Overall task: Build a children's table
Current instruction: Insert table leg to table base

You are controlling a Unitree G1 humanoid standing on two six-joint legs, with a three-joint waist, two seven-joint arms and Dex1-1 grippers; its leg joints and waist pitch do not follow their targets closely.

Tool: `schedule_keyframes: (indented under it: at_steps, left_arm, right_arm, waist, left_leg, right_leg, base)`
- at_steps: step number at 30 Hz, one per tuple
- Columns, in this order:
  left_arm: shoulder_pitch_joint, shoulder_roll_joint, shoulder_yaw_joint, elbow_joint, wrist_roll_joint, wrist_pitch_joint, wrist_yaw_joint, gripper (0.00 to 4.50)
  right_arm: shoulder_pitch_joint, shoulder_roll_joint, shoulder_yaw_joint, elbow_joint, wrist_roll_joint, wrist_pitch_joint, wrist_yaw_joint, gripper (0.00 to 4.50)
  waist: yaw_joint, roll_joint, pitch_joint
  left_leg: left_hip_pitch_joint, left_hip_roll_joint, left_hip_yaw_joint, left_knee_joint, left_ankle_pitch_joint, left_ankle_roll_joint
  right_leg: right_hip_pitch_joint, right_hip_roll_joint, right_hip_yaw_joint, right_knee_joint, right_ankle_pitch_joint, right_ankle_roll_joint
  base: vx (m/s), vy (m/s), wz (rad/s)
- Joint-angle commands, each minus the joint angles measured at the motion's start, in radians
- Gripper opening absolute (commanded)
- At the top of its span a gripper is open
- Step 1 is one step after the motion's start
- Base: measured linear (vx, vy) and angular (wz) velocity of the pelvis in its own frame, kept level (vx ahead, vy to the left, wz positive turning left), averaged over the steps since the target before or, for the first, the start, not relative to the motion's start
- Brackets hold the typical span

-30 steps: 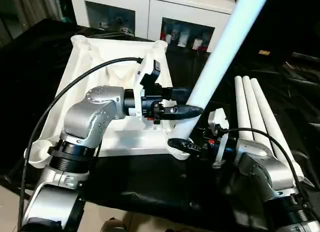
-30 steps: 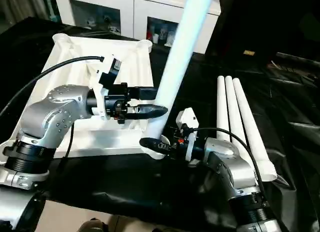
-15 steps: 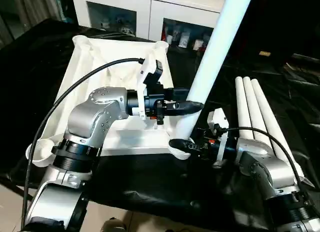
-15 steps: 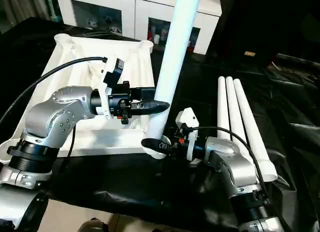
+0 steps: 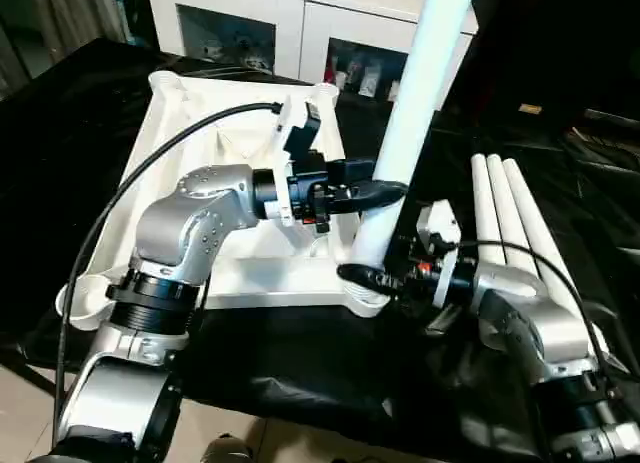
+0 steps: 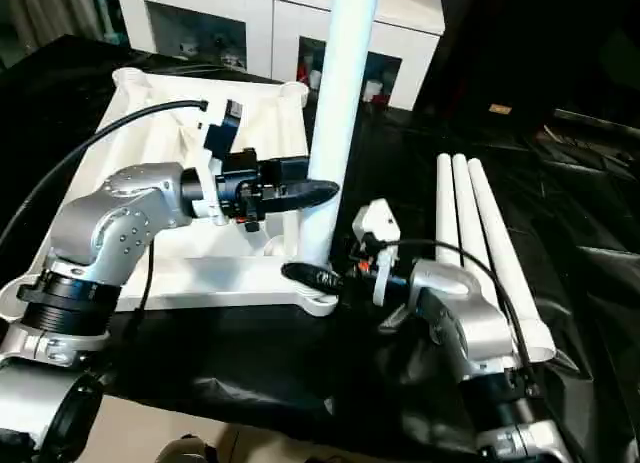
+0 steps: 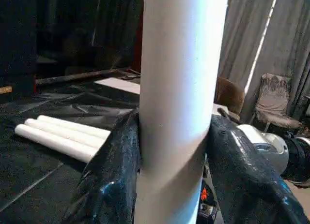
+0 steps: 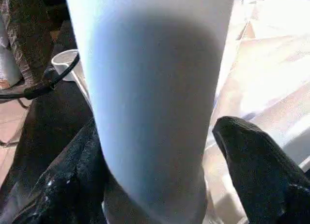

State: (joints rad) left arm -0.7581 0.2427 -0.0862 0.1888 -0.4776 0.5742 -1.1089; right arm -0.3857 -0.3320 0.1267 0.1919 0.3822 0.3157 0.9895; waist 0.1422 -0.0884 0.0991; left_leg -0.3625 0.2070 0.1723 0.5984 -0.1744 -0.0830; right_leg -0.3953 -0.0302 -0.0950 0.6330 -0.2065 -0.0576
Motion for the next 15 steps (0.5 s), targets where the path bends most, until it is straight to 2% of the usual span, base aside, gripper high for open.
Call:
schedule_keyframes:
  at_steps: [1, 9, 11, 15]
  left_arm:
    - [-0.035, -0.007, -0.002, -0.001, -0.015, -0.004, -0.002, 1.82]
    - [-0.038, -0.009, 0.002, 0.01, 0.0, -0.023, 0.013, 1.82]
    - [-0.039, -0.009, 0.002, 0.014, 0.001, -0.025, 0.013, 1.82]
    - [-0.041, -0.01, 0.0, 0.017, 0.002, -0.028, 0.014, 1.82]
  right_arm:
    - [-0.005, -0.016, -0.015, -0.003, -0.008, 0.003, -0.001, 3.49]
    - [-0.016, 0.003, -0.026, -0.011, 0.016, 0.04, -0.026, 3.49]
    - [-0.015, 0.004, -0.027, -0.013, 0.019, 0.044, -0.026, 3.21]
    - [-0.013, 0.007, -0.027, -0.016, 0.024, 0.053, -0.028, 2.96]
  waist:
    - [0.0, 0.004, -0.101]
    - [0.0, 0.004, -0.099]
    - [0.0, 0.005, -0.099]
    - [0.001, 0.005, -0.101]
  left_leg:
    - [0.005, 0.034, -0.009, -0.054, -0.028, 0.047]
    - [0.004, 0.033, -0.009, -0.054, -0.044, 0.041]
    - [0.004, 0.035, -0.009, -0.054, -0.047, 0.038]
    - [0.003, 0.033, -0.009, -0.053, -0.043, 0.038]
  right_leg:
    - [0.073, -0.118, 0.072, -0.065, -0.041, -0.14]
    - [0.072, -0.119, 0.071, -0.07, -0.072, -0.135]
    - [0.071, -0.12, 0.071, -0.07, -0.078, -0.134]
    - [0.073, -0.121, 0.072, -0.068, -0.064, -0.135]
  base:
    - [0.0, 0.0, 0.0]
    - [0.0, 0.0, 0.0]
    - [0.0, 0.0, 0.0]
    - [0.0, 0.0, 0.0]
